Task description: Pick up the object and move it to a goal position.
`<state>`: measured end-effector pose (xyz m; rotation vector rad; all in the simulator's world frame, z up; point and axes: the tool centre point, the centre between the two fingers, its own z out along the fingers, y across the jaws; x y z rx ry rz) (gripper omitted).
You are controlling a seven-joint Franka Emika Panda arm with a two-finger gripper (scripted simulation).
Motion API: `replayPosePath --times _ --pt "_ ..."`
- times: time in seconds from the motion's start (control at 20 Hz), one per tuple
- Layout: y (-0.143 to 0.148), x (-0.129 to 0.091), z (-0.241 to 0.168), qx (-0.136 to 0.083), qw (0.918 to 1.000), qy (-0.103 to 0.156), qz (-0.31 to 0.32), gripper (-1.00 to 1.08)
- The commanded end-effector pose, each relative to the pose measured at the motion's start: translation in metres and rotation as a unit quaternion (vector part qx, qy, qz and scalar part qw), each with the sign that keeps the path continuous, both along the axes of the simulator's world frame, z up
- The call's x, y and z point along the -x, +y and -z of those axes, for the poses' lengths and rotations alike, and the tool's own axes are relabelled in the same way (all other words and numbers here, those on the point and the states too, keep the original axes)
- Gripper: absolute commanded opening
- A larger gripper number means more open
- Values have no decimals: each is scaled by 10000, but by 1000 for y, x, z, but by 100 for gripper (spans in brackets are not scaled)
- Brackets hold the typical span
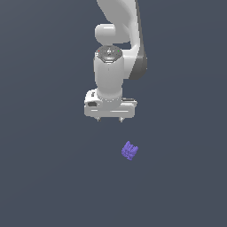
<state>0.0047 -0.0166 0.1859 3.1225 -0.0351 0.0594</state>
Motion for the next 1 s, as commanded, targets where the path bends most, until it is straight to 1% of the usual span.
replayPosePath --times 0.0,0.45,0.95 --pt "0 0 0 0 10000 0 0 100" --pt "13 5 6 112 9994 149 -304 100" --pt "14 3 7 103 9995 144 -243 100"
